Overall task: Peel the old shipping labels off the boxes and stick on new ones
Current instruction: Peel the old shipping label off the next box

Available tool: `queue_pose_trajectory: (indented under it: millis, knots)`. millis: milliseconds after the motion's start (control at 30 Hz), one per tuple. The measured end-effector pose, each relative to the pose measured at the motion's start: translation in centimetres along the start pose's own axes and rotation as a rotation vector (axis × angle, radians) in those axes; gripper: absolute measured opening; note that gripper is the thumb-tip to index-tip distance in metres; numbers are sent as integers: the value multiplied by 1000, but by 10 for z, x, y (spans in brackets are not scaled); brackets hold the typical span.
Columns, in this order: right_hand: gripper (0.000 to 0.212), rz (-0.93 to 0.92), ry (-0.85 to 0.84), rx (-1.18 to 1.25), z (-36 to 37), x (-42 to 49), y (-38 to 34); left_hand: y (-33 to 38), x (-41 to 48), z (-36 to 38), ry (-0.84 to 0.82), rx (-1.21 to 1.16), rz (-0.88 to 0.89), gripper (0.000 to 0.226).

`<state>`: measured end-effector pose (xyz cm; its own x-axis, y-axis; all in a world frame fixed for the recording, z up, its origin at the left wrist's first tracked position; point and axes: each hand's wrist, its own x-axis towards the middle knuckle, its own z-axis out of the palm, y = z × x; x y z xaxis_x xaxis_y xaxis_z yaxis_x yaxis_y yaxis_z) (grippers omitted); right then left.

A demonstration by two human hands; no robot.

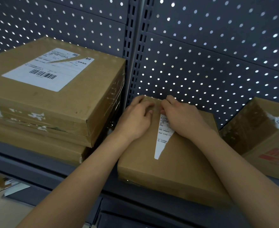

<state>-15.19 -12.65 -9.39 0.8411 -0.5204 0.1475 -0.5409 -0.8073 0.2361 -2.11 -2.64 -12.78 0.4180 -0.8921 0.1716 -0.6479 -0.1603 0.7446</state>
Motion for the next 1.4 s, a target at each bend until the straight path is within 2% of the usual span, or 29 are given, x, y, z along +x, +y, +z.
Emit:
queue_pose_trajectory:
  millis: [233,433,767,867,1067,1400]
  knots:
    - [23,81,47,207,7,-6,7,3,-1,-1,12,-21,0,38]
    - [29,48,51,475,4,-12,17,3,-1,-2,6,-41,4,38]
    - [7,62,70,650,5,-4,20,1,0,-1,9,-33,-1,38]
    - [5,63,90,607,5,1,18,1,0,0,10,-26,-4,38]
    - [17,9,102,289,9,-2,12,1,0,0,18,-15,4,38]
    - [22,17,58,218,7,-6,10,4,-1,-1,23,3,7,38]
